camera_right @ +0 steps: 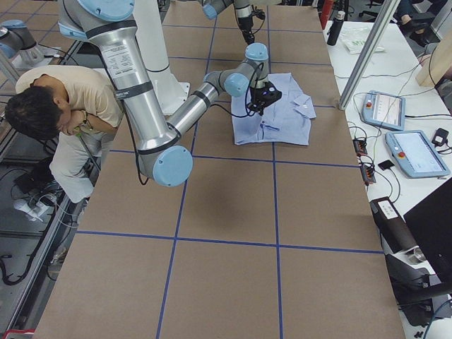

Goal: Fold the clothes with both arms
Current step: 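Lift the hem with both grippers and fold it toward the collar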

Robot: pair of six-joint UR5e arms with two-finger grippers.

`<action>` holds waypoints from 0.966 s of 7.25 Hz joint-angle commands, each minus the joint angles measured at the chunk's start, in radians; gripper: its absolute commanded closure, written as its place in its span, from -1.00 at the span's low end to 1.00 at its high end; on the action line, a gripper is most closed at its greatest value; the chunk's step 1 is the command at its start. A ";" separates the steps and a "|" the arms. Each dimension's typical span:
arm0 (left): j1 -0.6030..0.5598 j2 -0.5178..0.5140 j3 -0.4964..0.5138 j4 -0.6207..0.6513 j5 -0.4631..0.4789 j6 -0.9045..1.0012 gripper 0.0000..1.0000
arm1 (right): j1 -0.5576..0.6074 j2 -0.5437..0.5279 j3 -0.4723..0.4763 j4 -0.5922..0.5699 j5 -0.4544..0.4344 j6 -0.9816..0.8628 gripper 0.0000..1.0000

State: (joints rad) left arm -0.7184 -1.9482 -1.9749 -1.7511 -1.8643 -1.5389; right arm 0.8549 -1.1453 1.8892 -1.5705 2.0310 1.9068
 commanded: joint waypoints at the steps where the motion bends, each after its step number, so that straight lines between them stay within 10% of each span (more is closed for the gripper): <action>1: -0.064 -0.101 0.161 -0.024 -0.013 0.065 1.00 | 0.030 0.079 -0.115 -0.010 0.000 -0.061 1.00; 7: -0.082 -0.204 0.494 -0.266 -0.007 0.077 1.00 | 0.042 0.193 -0.459 0.187 0.000 -0.164 1.00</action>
State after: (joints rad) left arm -0.7954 -2.1434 -1.5195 -1.9917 -1.8740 -1.4644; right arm 0.8975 -0.9567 1.4506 -1.4005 2.0320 1.7477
